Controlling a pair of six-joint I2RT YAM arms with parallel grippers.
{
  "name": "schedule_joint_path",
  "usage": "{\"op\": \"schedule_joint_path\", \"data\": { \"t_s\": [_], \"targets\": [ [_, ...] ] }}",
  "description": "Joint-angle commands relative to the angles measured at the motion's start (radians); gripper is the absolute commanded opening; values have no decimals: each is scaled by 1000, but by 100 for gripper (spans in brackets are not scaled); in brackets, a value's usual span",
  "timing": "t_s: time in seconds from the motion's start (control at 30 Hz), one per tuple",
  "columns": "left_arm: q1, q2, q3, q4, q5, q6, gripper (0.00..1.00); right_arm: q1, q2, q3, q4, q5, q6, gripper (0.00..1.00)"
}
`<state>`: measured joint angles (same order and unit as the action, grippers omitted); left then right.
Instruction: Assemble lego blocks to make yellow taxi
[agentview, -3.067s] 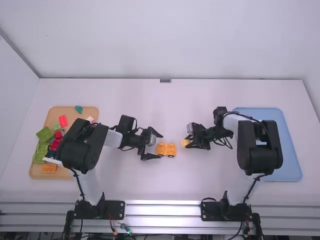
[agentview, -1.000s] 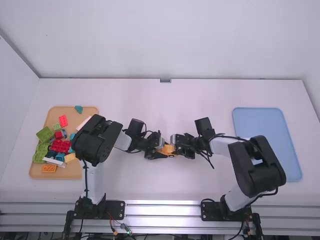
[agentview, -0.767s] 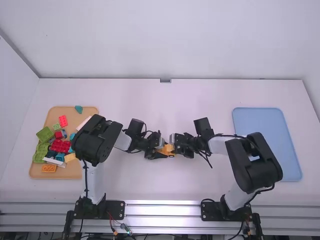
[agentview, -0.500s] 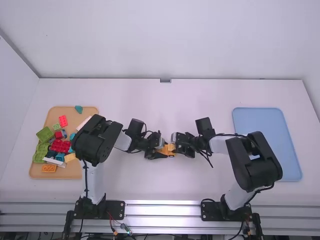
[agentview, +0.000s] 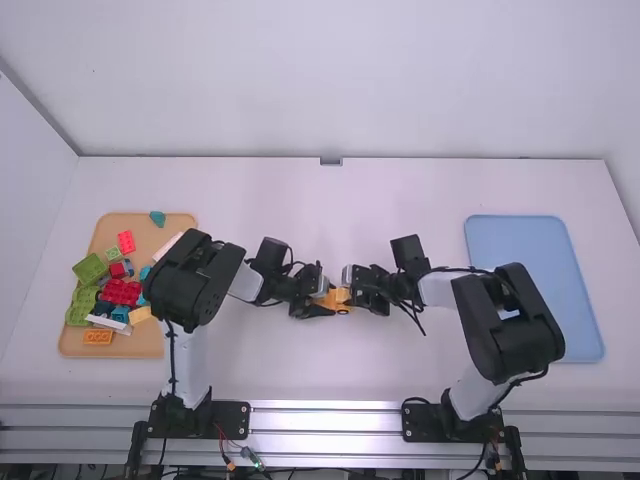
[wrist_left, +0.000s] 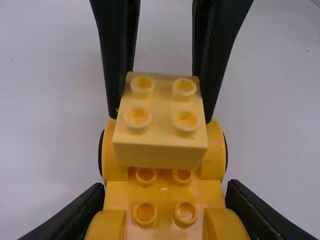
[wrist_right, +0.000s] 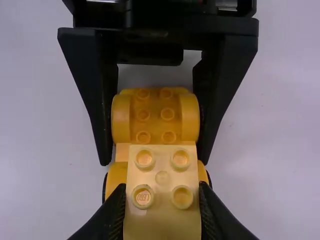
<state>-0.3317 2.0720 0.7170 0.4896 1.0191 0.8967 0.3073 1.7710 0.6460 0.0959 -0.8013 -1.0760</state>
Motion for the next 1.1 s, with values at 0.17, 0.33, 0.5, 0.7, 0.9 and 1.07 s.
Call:
{"op": "schedule_joint_path", "data": {
  "t_s": [0.17, 0.33, 0.5, 0.7, 0.9, 1.07],
  "targets": [
    [-9, 11, -22, -13, -41, -18, 52, 1, 14, -4, 6, -13, 23, 20],
    [-9, 11, -22, -14, -41, -18, 52, 1, 14, -4, 5, -13, 24, 24],
    [-9, 11, -21, -13, -41, -18, 52, 5, 14, -4, 2, -18, 24, 20],
    [-9, 11, -21, -14, -41, -18, 52, 42, 14, -4, 6, 13, 16, 20],
    [-9, 11, -22, -13, -42, -18, 52, 40, 14, -4, 16, 26, 42, 19],
    [-9, 11, -21, -13, -41, -18, 52, 40, 14, -4, 13, 46, 39, 20]
  ]
}}
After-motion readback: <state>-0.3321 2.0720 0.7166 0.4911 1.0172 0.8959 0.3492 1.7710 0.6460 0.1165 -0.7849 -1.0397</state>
